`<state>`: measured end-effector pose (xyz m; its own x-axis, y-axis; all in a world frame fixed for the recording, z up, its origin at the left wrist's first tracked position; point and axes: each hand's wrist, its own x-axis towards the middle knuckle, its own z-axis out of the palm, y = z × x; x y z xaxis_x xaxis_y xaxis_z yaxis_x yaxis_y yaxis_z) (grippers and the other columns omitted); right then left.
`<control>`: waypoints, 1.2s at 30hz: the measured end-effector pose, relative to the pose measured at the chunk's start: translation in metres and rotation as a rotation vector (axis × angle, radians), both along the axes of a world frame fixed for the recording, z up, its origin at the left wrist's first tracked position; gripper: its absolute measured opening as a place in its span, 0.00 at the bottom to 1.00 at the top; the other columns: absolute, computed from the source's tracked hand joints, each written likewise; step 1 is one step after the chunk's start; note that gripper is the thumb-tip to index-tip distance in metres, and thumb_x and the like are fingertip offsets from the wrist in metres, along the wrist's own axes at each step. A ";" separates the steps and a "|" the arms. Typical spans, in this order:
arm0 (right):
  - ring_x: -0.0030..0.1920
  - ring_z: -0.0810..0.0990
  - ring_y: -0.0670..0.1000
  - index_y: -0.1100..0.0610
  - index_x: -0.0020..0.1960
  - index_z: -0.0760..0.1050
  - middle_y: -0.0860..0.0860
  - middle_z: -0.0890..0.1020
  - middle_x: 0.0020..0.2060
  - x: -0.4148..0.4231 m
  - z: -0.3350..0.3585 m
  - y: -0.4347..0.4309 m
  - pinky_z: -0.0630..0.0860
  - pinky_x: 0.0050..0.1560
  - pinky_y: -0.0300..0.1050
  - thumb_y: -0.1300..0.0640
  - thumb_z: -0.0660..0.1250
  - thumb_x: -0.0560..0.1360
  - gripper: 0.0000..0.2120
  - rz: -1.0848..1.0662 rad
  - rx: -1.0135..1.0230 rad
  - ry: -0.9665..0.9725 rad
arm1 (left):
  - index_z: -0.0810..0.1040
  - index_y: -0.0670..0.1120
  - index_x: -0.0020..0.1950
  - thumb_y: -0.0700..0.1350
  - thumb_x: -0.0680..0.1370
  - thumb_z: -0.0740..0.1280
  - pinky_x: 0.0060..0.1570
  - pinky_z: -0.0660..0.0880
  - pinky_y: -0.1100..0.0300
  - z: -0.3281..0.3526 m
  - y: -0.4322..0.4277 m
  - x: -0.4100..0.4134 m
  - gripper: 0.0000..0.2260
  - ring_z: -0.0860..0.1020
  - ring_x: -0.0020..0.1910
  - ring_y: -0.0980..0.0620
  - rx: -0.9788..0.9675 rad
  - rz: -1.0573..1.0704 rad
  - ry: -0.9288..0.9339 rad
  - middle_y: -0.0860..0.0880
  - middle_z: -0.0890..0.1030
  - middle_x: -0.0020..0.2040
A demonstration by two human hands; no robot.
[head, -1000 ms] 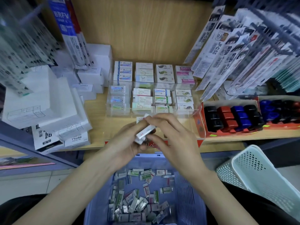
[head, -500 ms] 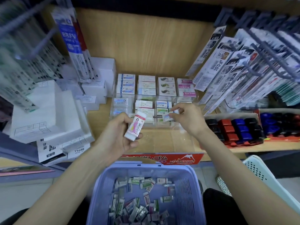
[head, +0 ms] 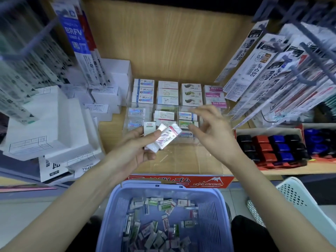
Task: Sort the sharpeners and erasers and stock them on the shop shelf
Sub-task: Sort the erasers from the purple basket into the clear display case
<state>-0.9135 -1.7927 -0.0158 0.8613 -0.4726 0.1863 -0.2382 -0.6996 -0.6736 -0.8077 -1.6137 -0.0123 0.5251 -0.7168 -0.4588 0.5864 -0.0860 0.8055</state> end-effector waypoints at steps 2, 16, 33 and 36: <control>0.35 0.75 0.48 0.46 0.65 0.70 0.40 0.71 0.59 -0.003 0.015 0.008 0.74 0.44 0.40 0.60 0.68 0.74 0.22 0.252 0.107 -0.093 | 0.78 0.43 0.54 0.44 0.66 0.69 0.26 0.73 0.66 0.000 -0.001 0.001 0.17 0.79 0.37 0.52 0.003 0.003 -0.022 0.47 0.83 0.42; 0.38 0.72 0.45 0.53 0.58 0.78 0.49 0.79 0.55 -0.004 -0.020 -0.042 0.75 0.42 0.46 0.51 0.68 0.75 0.14 -0.212 -0.267 0.099 | 0.76 0.45 0.58 0.42 0.69 0.66 0.34 0.79 0.61 -0.007 -0.006 0.008 0.17 0.84 0.45 0.49 -0.109 0.088 0.149 0.44 0.83 0.52; 0.38 0.74 0.50 0.55 0.53 0.79 0.53 0.73 0.52 0.028 -0.020 -0.007 0.65 0.31 0.41 0.50 0.69 0.75 0.11 -0.247 -0.440 0.122 | 0.75 0.43 0.59 0.39 0.71 0.63 0.43 0.81 0.51 -0.008 -0.001 0.007 0.17 0.83 0.50 0.47 -0.227 0.095 0.165 0.44 0.84 0.52; 0.34 0.74 0.45 0.48 0.56 0.76 0.45 0.77 0.47 0.018 0.011 0.034 0.72 0.38 0.42 0.45 0.67 0.73 0.14 0.027 0.221 0.008 | 0.76 0.45 0.56 0.40 0.71 0.64 0.51 0.79 0.49 -0.009 -0.001 0.008 0.14 0.83 0.50 0.46 -0.234 0.129 0.139 0.44 0.84 0.50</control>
<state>-0.8957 -1.7583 -0.0044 0.8751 -0.4783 0.0740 -0.2273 -0.5412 -0.8096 -0.7999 -1.6144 -0.0218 0.5625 -0.7426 -0.3635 0.6867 0.1748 0.7056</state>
